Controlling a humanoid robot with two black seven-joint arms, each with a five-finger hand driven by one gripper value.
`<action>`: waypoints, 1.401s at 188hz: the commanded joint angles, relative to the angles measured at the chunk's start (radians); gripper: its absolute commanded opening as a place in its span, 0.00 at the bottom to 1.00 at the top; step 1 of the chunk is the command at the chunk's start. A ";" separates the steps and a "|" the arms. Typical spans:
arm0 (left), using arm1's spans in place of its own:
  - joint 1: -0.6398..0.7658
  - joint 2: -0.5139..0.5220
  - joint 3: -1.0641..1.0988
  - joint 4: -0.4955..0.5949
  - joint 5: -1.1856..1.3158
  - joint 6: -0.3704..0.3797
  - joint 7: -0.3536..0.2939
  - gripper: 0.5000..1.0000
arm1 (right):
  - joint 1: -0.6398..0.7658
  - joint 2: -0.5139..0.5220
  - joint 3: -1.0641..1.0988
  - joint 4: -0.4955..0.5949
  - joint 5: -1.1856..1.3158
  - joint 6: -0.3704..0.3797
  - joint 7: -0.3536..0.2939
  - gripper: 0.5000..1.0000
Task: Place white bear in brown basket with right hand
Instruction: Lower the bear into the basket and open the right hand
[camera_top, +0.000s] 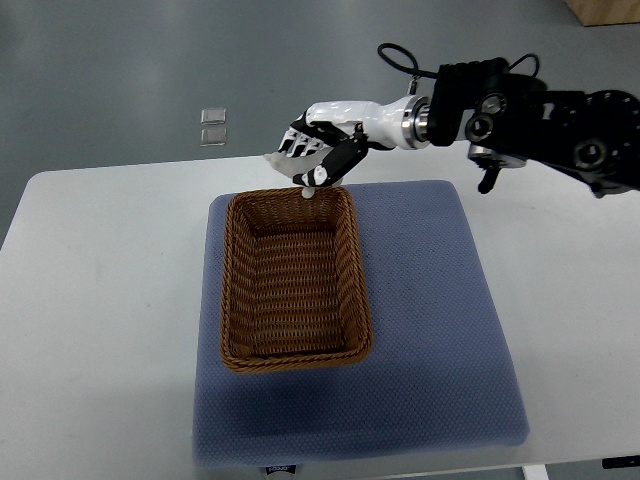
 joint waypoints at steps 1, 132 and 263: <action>0.000 0.000 0.000 -0.001 0.001 0.000 0.000 1.00 | -0.050 0.128 -0.004 -0.107 -0.010 -0.016 0.001 0.00; 0.000 0.000 0.000 0.001 0.001 0.000 0.001 1.00 | -0.219 0.245 -0.003 -0.225 -0.106 -0.090 0.002 0.00; 0.001 0.000 0.000 0.018 0.001 0.000 0.000 1.00 | -0.232 0.245 0.017 -0.225 -0.089 -0.079 0.001 0.77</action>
